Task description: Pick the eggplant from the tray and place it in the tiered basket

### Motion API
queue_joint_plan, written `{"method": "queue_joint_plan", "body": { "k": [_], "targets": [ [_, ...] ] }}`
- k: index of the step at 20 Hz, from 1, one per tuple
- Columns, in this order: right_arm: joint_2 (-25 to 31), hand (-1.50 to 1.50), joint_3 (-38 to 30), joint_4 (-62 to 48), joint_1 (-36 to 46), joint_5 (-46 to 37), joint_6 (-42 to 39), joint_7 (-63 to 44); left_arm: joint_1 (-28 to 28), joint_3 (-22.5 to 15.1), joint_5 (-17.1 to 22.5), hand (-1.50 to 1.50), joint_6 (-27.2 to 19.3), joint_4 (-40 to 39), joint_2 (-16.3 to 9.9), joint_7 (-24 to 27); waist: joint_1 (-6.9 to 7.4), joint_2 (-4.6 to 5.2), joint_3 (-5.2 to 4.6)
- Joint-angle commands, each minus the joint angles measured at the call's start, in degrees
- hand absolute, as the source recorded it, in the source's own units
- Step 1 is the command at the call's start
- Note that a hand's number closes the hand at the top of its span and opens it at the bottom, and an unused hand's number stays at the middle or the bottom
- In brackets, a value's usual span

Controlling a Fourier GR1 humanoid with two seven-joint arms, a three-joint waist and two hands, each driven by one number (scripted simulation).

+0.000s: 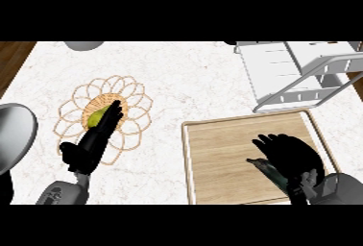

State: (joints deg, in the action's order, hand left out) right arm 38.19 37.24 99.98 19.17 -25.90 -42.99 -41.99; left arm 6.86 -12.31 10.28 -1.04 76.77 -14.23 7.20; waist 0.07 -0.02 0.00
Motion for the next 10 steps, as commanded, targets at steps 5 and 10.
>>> {"method": "queue_joint_plan", "body": {
  "k": [5, 10],
  "targets": [
    [-2.34, -1.50, -1.77, -7.37, -4.79, -10.20, 2.19, 11.37, -0.32, 1.32, -2.32, 0.00, 1.39, 1.90, 1.64, -2.04, 0.05, 0.02, 0.01],
    [-2.83, -1.50, -4.44, -6.07, -8.48, -14.80, 1.89, 14.23, -0.14, 2.99, -3.12, 0.00, 2.22, 2.98, 2.83, -3.55, -0.07, -0.02, 0.01]
  ]
}}
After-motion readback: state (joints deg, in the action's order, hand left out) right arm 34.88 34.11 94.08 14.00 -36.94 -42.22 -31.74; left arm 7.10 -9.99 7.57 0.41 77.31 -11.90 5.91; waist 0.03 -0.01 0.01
